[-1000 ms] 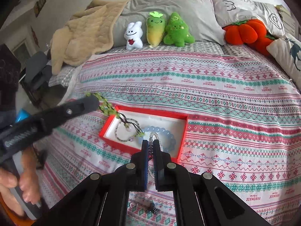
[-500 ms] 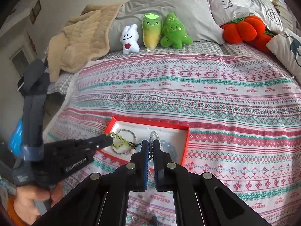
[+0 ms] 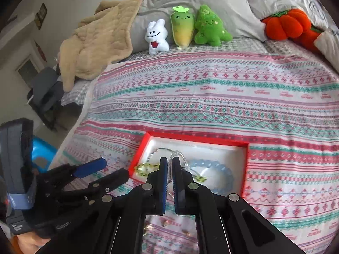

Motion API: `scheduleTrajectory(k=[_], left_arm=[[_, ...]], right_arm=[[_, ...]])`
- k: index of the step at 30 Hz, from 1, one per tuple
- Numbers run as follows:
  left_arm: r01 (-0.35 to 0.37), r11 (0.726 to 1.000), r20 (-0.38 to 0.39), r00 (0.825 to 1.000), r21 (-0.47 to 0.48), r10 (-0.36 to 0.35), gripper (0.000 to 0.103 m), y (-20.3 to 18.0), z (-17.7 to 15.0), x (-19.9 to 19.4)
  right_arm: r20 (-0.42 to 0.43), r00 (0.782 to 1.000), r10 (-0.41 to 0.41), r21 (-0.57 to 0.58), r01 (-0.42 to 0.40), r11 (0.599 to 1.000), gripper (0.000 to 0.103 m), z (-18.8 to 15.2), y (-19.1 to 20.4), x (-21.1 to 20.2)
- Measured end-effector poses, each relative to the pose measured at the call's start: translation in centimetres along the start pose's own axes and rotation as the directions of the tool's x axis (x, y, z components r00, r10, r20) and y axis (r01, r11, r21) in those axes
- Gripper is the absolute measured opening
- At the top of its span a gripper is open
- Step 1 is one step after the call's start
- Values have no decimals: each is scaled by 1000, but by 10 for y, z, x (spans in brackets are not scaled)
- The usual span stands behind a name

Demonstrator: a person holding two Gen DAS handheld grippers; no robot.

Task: Organize jewelry
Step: 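Lower both bracelets into the red box and open both grippers, then close the left gripper on the gold rings beside the green gem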

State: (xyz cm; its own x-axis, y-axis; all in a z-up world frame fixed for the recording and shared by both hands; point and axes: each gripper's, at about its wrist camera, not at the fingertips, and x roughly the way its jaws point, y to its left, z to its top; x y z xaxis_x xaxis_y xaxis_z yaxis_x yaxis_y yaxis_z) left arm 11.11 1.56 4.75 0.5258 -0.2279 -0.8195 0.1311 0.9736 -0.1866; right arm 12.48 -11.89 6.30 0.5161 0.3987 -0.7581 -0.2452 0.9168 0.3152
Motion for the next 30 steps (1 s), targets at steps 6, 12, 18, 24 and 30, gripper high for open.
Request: scheduleTrajectory(k=[6, 12, 18, 24, 30], left_arm=[[-5, 1000, -16, 1000, 7, 5, 62, 3, -5, 0], [-9, 1000, -32, 999, 23, 10, 62, 1, -8, 2], [-12, 999, -43, 999, 41, 14, 74, -6, -14, 3], [-21, 996, -62, 998, 84, 26, 79, -16, -23, 0], [-35, 993, -68, 997, 110, 43, 81, -21, -33, -7]], right_arm=[[-27, 999, -42, 30, 43, 999, 5, -2, -12, 15], [-31, 995, -91, 48, 93, 995, 5, -1, -31, 8], [-68, 992, -104, 43, 107, 993, 14, -8, -32, -1], [-87, 986, -143, 22, 145, 989, 21, -18, -30, -13], [-72, 985, -154, 15, 156, 988, 71, -29, -25, -30]])
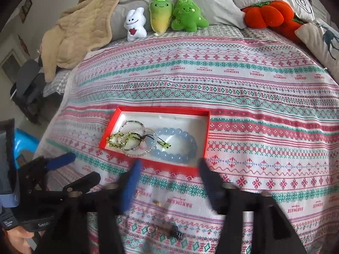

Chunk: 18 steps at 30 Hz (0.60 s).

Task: Organize jewelry
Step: 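Close the left gripper on the gold rings beside the green gem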

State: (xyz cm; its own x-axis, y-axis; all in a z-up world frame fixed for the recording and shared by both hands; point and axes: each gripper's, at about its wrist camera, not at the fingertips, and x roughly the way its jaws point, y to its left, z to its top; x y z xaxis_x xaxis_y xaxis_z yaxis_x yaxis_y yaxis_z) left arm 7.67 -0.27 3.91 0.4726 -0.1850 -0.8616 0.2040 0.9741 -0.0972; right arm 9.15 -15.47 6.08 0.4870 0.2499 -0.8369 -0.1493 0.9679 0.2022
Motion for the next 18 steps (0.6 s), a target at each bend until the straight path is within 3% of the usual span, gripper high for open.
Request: scheduleTrajectory(k=[18], left_arm=[[-10, 1000, -58, 998, 7, 11, 81, 3, -44, -6]], right_arm=[[-40, 997, -67, -64, 64, 996, 78, -57, -2, -30]])
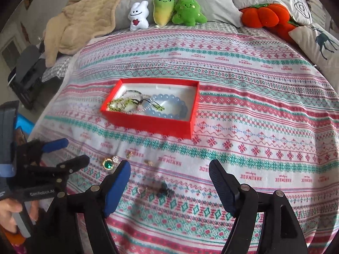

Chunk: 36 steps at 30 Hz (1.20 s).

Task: Organize jewelry
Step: 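Close the left gripper on the gold rings beside the green gem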

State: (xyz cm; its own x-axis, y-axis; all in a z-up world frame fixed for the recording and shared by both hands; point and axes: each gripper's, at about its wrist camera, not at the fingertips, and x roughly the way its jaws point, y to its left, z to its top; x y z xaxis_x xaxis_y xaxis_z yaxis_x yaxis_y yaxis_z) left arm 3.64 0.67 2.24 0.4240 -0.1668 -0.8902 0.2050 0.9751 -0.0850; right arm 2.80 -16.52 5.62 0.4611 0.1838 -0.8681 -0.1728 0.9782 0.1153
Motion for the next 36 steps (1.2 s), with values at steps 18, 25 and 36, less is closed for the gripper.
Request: scheduleTrajectory(k=[18, 25, 36], left_arm=[[-7, 993, 56, 998, 119, 0, 81, -7, -57, 35], [-20, 989, 132, 991, 147, 0, 82, -12, -56, 41], [62, 982, 135, 987, 179, -87, 82, -18, -48, 45]], right_arm=[[-46, 996, -81, -191, 71, 979, 78, -75, 0, 40], [-23, 996, -90, -221, 83, 972, 94, -85, 2, 56], [-38, 999, -31, -105, 27, 994, 103, -83, -20, 65]])
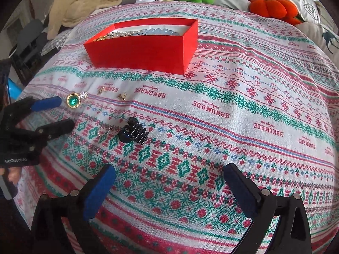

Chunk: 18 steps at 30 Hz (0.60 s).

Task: Organize jewelry
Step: 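Close the left gripper on the gold rings beside the green gem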

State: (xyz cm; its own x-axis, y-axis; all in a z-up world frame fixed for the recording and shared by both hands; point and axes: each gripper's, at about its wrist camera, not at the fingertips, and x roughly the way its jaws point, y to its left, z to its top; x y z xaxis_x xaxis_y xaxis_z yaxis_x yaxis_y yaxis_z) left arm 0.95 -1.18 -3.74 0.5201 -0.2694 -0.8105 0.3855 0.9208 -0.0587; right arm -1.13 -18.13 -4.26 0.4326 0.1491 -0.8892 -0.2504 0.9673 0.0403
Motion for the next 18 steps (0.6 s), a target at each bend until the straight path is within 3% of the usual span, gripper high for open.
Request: scheduleTrajectory(k=[7, 18], left_arm=[[56, 998, 7, 998, -8, -56, 74, -4, 5, 1], [29, 999, 10, 1000, -33, -28, 38, 0, 11, 6]], right_arm=[[21, 1000, -9, -11, 9, 1000, 103, -1, 3, -1], [39, 999, 15, -52, -13, 999, 101, 7, 11, 1]])
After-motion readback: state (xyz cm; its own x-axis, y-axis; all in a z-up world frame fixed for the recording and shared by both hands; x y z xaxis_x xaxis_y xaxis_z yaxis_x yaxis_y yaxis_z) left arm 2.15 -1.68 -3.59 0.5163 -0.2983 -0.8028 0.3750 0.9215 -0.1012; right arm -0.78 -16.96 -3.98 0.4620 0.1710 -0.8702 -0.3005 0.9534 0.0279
